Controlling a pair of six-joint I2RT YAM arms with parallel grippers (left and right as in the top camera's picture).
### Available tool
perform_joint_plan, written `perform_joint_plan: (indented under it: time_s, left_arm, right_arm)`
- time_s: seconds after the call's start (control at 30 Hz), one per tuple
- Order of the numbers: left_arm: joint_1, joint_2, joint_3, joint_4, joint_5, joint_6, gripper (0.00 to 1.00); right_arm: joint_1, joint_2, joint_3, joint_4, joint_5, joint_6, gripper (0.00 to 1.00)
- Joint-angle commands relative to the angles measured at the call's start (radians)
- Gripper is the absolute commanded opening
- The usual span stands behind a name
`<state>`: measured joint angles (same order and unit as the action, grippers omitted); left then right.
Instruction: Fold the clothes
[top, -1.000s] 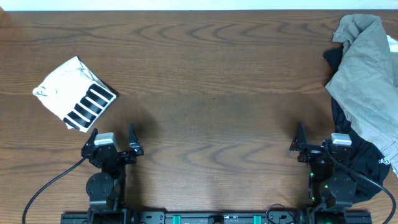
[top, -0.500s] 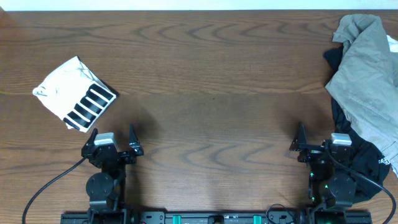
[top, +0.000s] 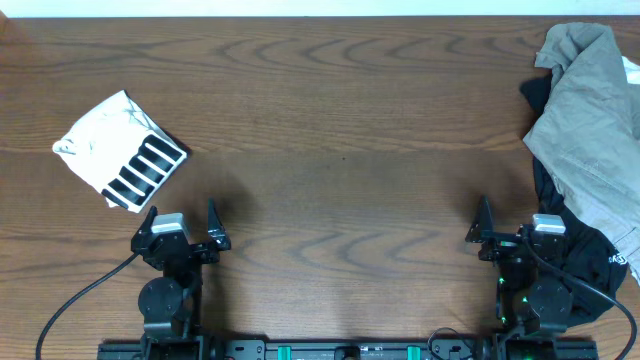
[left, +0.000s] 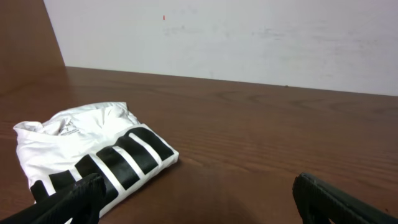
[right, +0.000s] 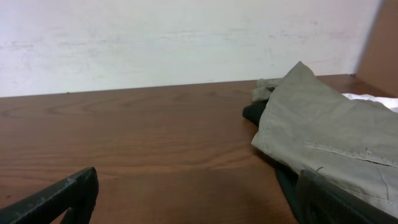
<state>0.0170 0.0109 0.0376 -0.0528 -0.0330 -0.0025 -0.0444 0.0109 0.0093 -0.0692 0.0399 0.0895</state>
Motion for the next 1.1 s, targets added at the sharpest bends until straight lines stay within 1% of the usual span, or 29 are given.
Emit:
perform_joint_plan:
  time_s: [0.0,0.23,0.37,0.43,0.5,0.53,0.57,0.63,0.73,0.8,0.93,1.07]
  left_arm:
    - [0.002,-0.007,-0.034,-0.013,-0.002,0.006,0.98]
    - [0.002,-0.007,-0.034,-0.013,-0.002,0.006,0.98]
    - [0.002,-0.002,-0.034,-0.016,-0.001,-0.003,0.98]
    - [0.002,0.002,-0.034,-0.016,-0.001,-0.072,0.98]
    - [0.002,0.004,-0.028,-0.022,0.0,-0.152,0.98]
    - [0.002,0.009,-0.017,-0.036,0.0,-0.182,0.98]
    - [0.002,0.017,0.005,-0.06,0.0,-0.211,0.98]
    - [0.002,0.042,0.064,-0.113,0.013,-0.22,0.98]
    - [0.002,0.111,0.175,-0.175,0.024,-0.22,0.98]
    - [0.002,0.179,0.259,-0.198,0.06,-0.221,0.98]
    - [0.002,0.355,0.436,-0.262,0.161,-0.221,0.98]
    - [0.002,0.533,0.583,-0.372,0.183,-0.221,0.98]
  right_arm:
    - [-0.008,-0.004,-0.004,-0.002,-0.003,-0.016,0.99]
    - [-0.008,-0.004,-0.004,-0.002,-0.01,-0.015,0.99]
    - [-0.008,-0.004,-0.004,-0.002,-0.054,-0.015,0.99]
    - [-0.008,-0.004,-0.004,0.003,-0.064,0.005,0.99]
    - [-0.008,-0.004,-0.002,0.019,-0.089,0.079,0.99]
    - [-0.009,-0.004,0.006,0.015,-0.116,0.091,0.99]
    - [-0.008,-0.004,0.023,-0.001,-0.152,0.09,0.99]
    - [-0.008,-0.004,0.061,-0.042,-0.16,0.09,0.99]
    - [-0.009,0.015,0.138,-0.102,-0.101,0.088,0.99]
    - [-0.009,0.052,0.194,-0.133,-0.088,0.067,0.99]
    - [-0.009,0.211,0.331,-0.184,-0.089,0.058,0.99]
    - [-0.009,0.44,0.496,-0.253,-0.089,0.027,0.99]
